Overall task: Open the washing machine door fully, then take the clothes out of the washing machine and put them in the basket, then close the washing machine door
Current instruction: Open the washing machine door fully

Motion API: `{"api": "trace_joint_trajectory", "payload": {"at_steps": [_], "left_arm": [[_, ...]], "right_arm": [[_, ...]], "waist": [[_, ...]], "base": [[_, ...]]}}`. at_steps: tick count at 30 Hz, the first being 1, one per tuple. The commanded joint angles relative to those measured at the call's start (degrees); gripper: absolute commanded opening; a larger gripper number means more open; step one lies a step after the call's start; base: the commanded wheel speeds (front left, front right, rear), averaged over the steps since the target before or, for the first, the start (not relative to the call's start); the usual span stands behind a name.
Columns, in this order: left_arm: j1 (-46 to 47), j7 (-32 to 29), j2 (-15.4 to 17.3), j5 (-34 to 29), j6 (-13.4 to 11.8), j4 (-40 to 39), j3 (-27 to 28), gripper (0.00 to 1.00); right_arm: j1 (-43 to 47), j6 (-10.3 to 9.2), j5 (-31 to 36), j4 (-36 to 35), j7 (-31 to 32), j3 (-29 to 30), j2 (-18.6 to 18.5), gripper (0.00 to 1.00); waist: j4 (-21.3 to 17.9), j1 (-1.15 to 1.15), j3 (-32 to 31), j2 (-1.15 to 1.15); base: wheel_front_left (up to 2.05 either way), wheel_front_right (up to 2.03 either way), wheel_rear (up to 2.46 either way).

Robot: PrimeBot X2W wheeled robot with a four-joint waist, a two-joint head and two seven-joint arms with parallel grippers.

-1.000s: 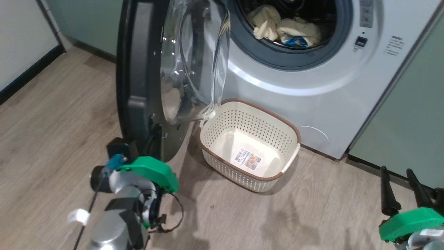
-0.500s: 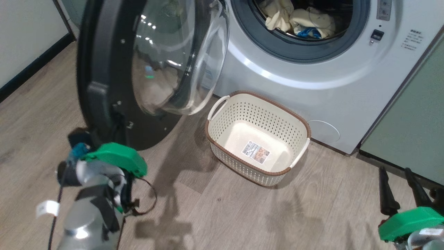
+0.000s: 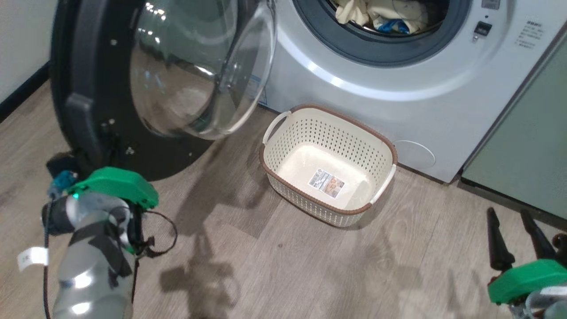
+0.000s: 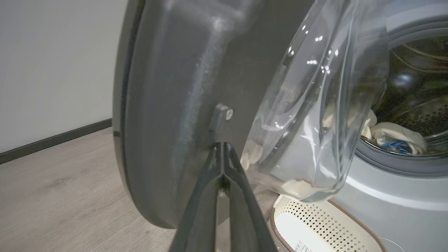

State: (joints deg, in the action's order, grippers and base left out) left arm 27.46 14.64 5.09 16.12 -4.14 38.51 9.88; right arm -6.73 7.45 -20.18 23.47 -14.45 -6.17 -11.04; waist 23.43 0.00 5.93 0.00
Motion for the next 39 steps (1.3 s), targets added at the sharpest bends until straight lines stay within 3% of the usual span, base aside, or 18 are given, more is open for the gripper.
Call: {"api": "trace_joint_trajectory", "payload": {"at_steps": [1, 23, 39], "left_arm": [[3.8, 0.4, 2.9, -0.5, 0.1, -1.0, 3.5, 0.0], [10.7, 0.4, 3.4, -2.6, 0.7, 4.0, 15.5, 0.0], [1.3, 0.4, 0.0, -8.4, 9.5, -4.0, 12.8, 0.0]], "right_arm": [[-3.4, 0.03, -0.3, -1.8, -0.5, -1.4, -2.0, 1.0], [-6.7, 0.03, -0.3, -1.8, -0.5, -2.7, -3.7, 1.0], [-2.4, 0.03, -0.4, -2.4, -0.5, 0.5, 0.3, 1.0]], "waist": [[-0.3, 0.0, 0.8, 0.0], [-1.6, 0.0, 5.3, 0.0], [-6.4, 0.0, -2.1, 0.0]], "base": [[0.0, 0.0, 0.0], [0.0, 0.0, 0.0], [0.0, 0.0, 0.0]]}}
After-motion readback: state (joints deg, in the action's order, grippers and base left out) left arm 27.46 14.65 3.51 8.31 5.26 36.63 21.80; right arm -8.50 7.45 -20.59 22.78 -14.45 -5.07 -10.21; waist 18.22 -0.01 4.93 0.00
